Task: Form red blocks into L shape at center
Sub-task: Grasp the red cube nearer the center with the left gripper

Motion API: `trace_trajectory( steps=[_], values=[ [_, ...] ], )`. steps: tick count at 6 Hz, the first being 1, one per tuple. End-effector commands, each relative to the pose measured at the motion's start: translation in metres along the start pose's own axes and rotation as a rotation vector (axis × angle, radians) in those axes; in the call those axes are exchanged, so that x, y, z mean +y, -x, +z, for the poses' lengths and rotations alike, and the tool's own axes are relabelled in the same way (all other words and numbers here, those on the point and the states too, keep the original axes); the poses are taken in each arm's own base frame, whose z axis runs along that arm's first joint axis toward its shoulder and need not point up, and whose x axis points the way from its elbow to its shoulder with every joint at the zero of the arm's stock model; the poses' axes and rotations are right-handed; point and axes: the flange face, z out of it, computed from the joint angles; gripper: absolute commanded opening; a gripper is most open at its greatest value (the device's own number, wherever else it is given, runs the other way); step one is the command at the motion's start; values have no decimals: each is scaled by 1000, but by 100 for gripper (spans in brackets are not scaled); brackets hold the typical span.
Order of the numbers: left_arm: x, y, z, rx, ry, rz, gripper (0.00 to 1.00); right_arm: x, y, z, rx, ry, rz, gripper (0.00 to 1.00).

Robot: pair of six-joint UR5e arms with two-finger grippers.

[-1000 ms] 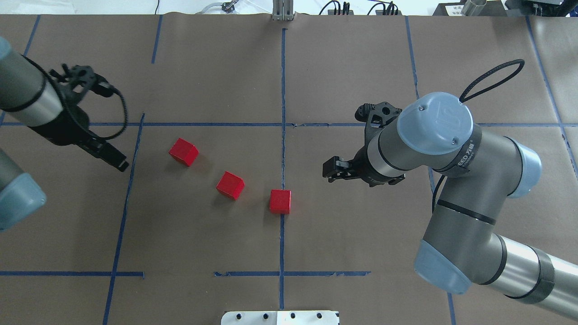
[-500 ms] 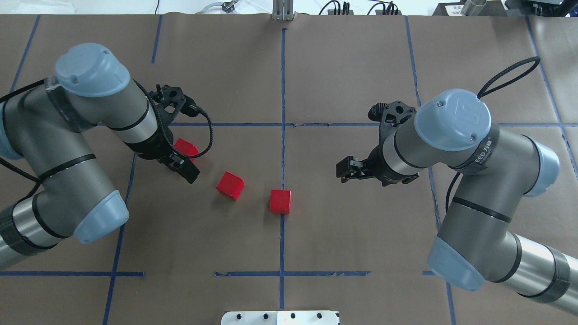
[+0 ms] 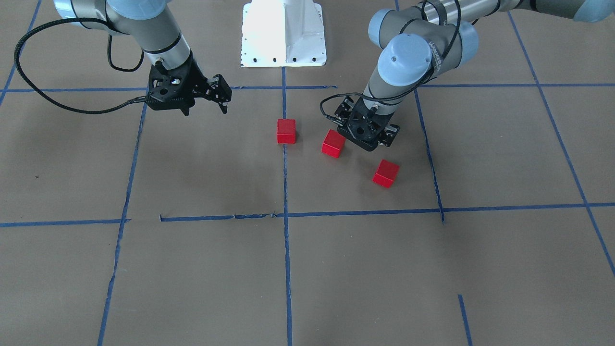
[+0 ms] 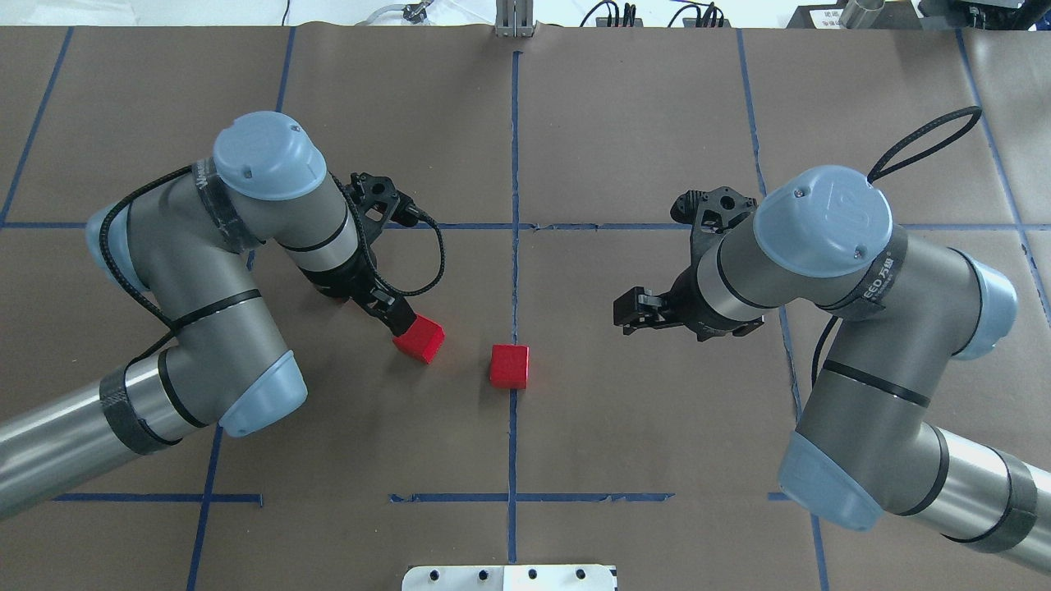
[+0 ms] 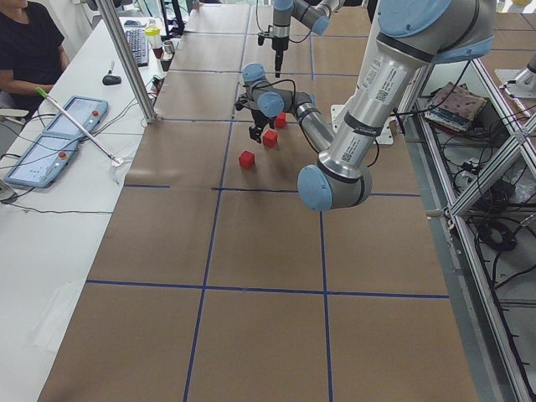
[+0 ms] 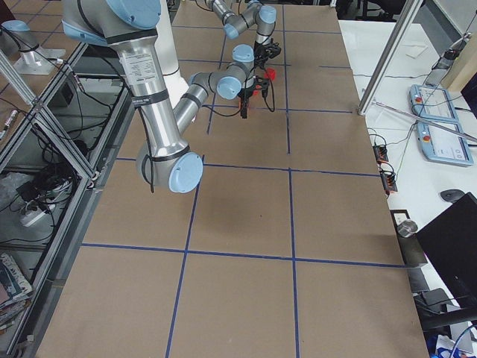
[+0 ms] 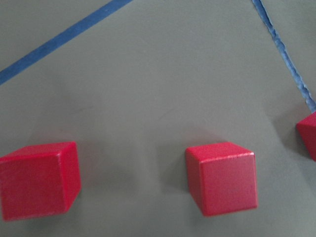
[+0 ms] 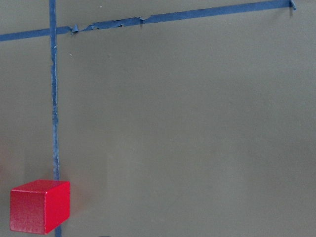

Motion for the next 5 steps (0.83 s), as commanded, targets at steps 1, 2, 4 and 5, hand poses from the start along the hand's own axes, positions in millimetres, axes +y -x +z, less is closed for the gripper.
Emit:
trace_trajectory(
  steps=[1,2,4,5],
  values=[
    [-4,-22,21,-11,-2,-67,99,0,0,1,1,0,0,100],
    [-13,-36,25,-28,-17,-90,99,1,-1,2,4,2,1,100],
    [-8,-47,40,-61,-29,-78,96,0,-2,2,5,1,2,100],
    [-9,-42,48,-72,-17,-88,90,0,-3,3,8,4,2,100]
  ],
)
